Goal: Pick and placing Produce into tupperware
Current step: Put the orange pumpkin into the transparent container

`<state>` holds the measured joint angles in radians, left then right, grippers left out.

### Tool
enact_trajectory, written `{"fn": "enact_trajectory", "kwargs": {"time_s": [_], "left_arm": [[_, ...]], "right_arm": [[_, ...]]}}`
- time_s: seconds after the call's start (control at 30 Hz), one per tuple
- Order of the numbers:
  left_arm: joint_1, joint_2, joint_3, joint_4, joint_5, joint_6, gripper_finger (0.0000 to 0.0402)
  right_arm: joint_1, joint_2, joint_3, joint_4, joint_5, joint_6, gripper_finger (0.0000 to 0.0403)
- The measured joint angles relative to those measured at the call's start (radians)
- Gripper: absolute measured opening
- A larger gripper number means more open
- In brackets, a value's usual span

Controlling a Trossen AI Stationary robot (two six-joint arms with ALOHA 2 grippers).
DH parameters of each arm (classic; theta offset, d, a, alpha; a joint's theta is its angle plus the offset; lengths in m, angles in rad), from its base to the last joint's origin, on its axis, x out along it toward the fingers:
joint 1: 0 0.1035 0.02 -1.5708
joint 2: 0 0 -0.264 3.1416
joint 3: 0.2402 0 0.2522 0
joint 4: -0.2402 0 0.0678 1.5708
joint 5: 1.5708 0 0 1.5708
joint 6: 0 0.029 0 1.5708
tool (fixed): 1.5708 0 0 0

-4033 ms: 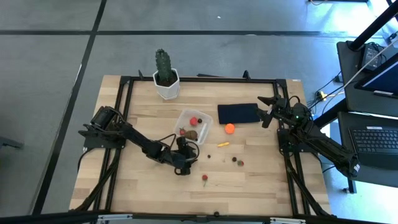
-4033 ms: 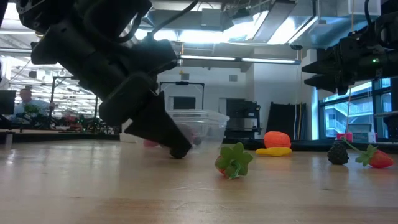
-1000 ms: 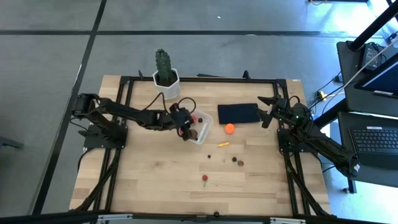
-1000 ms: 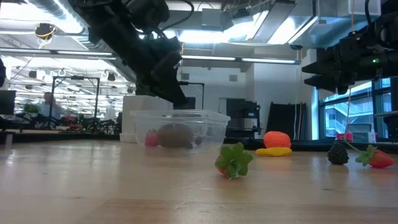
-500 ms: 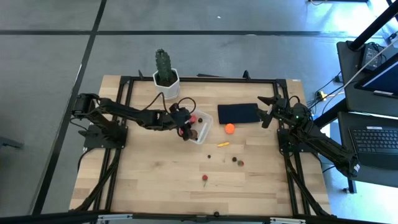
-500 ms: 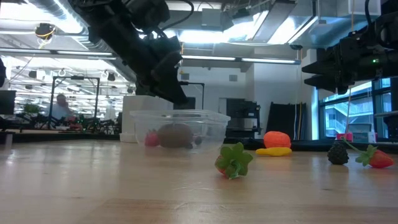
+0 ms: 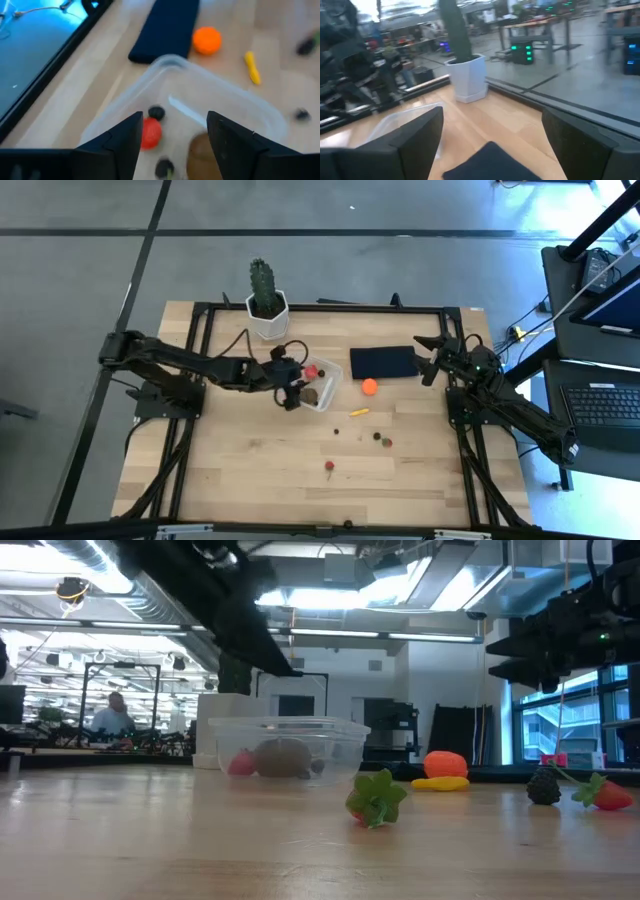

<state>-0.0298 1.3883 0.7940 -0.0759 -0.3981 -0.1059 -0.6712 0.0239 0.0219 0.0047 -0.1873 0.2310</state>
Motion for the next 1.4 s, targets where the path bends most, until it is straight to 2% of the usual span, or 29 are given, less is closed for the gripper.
{"fn": "enact_trajectory", "kwargs": {"time_s": [0.07,0.13,0.23,0.47,0.77,0.9,1.27,1.4], "left_arm": [[-0.024,-0.053,-0.007,-0.041,-0.002,-0.025,0.0211],[-0.058,-0.111,-0.045,-0.008,-0.004,-0.045,0.0212],[-0.111,-0.192,-0.146,0.130,0.003,-0.040,0.0214],[-0.184,-0.382,-0.486,0.515,0.006,-0.040,0.0209],[-0.219,-0.481,-0.712,0.735,0.004,-0.019,0.0209],[-0.223,-0.481,-0.785,0.858,0.003,-0.014,0.0209],[-0.221,-0.488,-0.787,0.849,-0.004,0.011,0.0209],[-0.221,-0.488,-0.787,0.849,-0.004,0.010,0.0208]], "right_arm": [[0.000,0.000,0.000,0.006,-0.046,-0.003,0.0339],[0.000,0.000,0.000,0.013,-0.077,-0.004,0.0339],[0.000,0.000,0.000,0.016,-0.086,-0.001,0.0339],[0.000,0.000,0.000,0.018,-0.087,0.000,0.0339],[0.000,0.000,0.000,0.029,-0.087,0.028,0.0339],[0.000,0.000,0.000,0.029,-0.087,0.031,0.0339],[0.000,0.000,0.000,0.028,-0.103,0.056,0.0346],[0.000,0.000,0.000,0.034,-0.063,0.236,0.0369]]}}
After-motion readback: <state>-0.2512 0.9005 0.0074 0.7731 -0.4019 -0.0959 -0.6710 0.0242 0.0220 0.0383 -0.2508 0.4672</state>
